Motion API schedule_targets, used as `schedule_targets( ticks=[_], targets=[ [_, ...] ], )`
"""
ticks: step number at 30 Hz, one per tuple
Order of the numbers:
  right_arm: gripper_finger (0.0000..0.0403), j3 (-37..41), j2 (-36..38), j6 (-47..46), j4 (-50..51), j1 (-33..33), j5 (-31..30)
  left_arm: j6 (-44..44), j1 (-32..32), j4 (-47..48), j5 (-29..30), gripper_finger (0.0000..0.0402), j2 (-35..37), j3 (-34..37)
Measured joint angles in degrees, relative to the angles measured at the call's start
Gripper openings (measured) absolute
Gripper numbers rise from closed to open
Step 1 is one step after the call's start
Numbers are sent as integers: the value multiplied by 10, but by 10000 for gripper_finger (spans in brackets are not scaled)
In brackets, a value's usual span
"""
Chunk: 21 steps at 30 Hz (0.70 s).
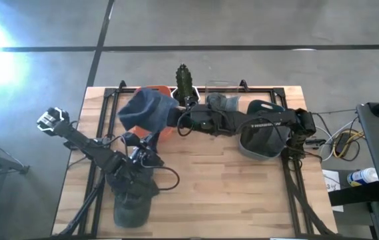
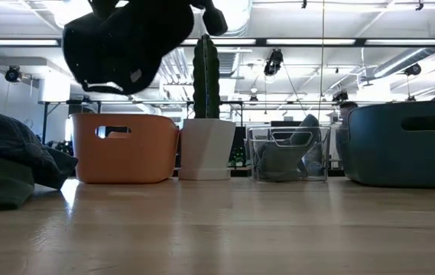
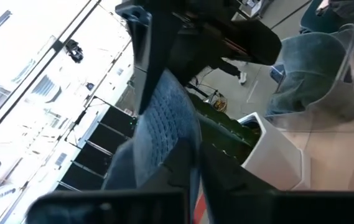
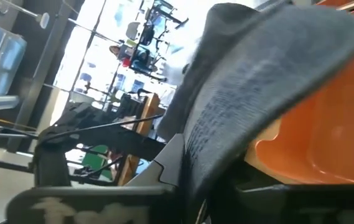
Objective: Pick & Place hat
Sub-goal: Put the dark blue cap into the orange bin
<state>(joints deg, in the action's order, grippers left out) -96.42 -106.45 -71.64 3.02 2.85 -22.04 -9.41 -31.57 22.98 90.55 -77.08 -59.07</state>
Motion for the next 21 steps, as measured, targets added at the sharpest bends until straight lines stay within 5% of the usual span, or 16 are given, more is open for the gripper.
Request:
schedule_targets(
  ticks=[21],
  targets=[
    [130,0,24,81,83,4,41,-61,-4,0,-16,2,8,-24]
  ],
)
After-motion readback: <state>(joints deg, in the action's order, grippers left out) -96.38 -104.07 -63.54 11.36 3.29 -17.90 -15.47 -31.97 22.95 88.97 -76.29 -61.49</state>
